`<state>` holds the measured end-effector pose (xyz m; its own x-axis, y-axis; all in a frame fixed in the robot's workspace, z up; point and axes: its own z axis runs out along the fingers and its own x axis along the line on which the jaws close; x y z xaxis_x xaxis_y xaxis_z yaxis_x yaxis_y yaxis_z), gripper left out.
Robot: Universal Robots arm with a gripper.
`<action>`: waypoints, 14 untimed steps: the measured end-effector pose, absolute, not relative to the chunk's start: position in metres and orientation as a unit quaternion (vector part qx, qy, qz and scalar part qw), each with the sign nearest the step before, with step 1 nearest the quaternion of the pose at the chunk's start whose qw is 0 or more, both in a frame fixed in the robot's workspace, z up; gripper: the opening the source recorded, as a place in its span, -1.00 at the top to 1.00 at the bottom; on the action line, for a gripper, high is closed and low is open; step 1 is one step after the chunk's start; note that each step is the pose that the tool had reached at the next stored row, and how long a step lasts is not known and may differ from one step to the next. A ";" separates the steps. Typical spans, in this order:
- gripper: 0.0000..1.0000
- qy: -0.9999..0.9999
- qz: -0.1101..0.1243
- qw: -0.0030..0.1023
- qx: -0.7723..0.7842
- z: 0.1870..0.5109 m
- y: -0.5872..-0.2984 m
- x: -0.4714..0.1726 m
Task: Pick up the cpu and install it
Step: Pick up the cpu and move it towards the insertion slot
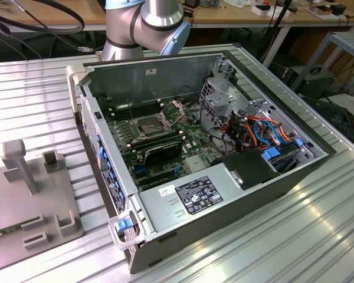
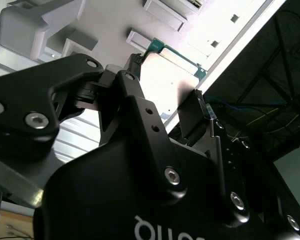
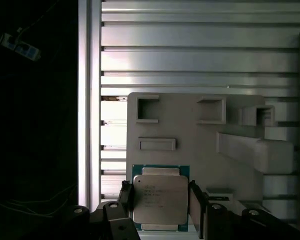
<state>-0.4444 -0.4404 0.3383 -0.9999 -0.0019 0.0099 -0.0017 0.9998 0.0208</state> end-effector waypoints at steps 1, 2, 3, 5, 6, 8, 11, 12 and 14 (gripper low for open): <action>-0.09 -1.000 -0.010 0.005 0.001 0.338 -0.440 -0.444; -0.09 -1.000 -0.010 0.005 0.001 0.338 -0.440 -0.444; -0.09 -1.000 -0.010 0.005 0.001 0.338 -0.440 -0.444; -0.09 -1.000 -0.010 0.005 0.001 0.339 -0.440 -0.444; -0.09 -1.000 -0.010 0.005 0.001 0.339 -0.440 -0.444; -0.09 -1.000 -0.010 0.005 0.001 0.339 -0.440 -0.444; -0.09 -1.000 -0.010 0.005 0.001 0.342 -0.440 -0.444; -0.09 -1.000 -0.010 0.005 0.001 0.343 -0.440 -0.444; -0.09 -1.000 -0.010 0.005 0.001 0.346 -0.440 -0.444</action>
<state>-0.4444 -0.4404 0.3456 -0.9999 -0.0019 0.0100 -0.0017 0.9998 0.0207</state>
